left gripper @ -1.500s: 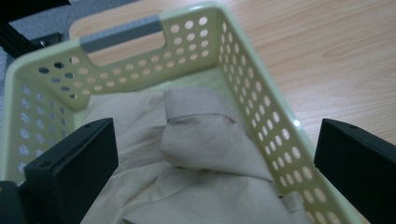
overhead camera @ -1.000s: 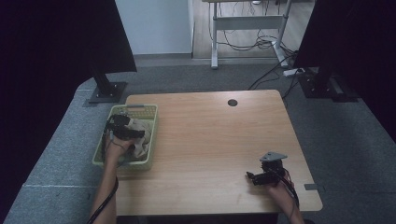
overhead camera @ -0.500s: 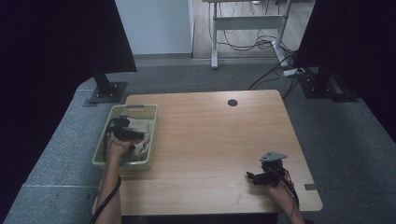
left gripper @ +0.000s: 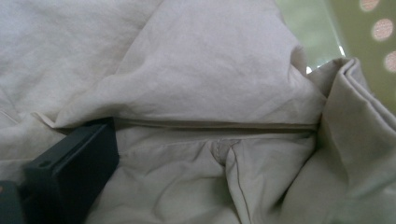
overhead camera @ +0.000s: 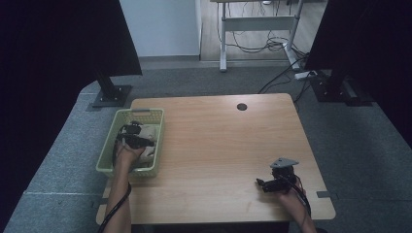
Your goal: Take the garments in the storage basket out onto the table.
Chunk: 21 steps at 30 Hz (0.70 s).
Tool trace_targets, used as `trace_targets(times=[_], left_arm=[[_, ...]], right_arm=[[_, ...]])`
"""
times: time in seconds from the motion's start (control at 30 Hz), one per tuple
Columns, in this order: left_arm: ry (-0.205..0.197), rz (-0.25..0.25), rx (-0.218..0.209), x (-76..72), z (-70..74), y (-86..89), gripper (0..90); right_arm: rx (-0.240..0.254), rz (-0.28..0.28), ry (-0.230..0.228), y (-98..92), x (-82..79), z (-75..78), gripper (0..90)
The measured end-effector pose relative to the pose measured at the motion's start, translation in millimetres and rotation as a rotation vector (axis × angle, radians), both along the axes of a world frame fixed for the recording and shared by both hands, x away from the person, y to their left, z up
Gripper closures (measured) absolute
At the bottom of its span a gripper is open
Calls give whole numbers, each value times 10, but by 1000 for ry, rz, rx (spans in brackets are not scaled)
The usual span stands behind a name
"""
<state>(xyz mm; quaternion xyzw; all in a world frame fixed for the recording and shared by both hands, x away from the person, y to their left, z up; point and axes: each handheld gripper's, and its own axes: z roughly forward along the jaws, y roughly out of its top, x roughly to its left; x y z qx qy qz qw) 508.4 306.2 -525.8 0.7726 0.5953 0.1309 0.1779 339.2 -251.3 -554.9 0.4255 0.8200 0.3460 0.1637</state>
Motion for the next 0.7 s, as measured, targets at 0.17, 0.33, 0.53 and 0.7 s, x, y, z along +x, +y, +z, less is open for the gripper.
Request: trace_targets(times=[0.17, 0.33, 0.53, 0.7], left_arm=[[2, -24, -3, -14, 45, -38, 94], [-9, -65, -24, -42, 98, -73, 280], [-39, -91, -64, -63, 117, -57, 596], [-44, -77, -72, -54, 130, -45, 647]], right_arm=[[0, 0, 0, 0, 0, 0, 26], [0, 0, 0, 0, 0, 0, 27], [0, 0, 0, 0, 0, 0, 26], [0, 0, 0, 1, 0, 0, 27]])
